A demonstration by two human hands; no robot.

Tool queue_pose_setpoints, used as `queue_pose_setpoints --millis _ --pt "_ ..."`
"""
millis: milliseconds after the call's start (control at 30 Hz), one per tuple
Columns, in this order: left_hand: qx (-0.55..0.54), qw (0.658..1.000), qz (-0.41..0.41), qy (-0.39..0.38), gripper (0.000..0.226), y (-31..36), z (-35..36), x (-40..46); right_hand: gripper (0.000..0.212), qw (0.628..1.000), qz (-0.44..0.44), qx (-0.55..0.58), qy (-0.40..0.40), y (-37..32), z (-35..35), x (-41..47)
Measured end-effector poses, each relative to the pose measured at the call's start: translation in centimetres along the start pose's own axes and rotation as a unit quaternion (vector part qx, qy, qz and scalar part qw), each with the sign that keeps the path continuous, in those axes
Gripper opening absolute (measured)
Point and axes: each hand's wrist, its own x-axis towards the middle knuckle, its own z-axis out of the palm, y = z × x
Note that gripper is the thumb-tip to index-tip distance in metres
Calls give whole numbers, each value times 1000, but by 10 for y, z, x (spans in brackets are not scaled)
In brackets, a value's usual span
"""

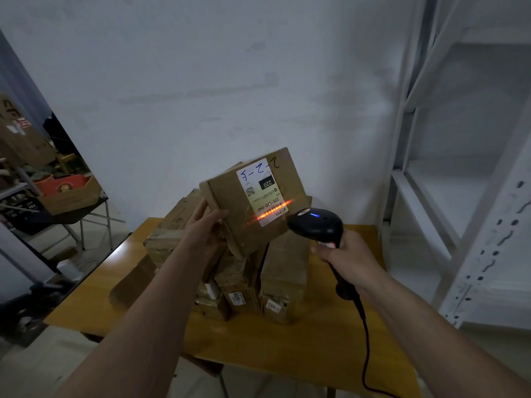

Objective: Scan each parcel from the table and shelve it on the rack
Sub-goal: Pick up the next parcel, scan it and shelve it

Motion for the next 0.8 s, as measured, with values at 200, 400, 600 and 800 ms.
queue_pose_setpoints --millis 200,400,600,800 --pt "-11 1000 -1 -6 60 -3 -1 -1 26 1000 5 25 4 1 1 -4" --pt "1 996 -20 -86 70 -6 -5 3 14 996 36 78 26 2 -3 -7" --pt "57 989 -45 -128 87 -21 13 7 6 992 63 98 57 11 -18 -14" --pt "83 966 -55 -239 84 -39 39 8 13 979 93 124 131 24 -31 -42"
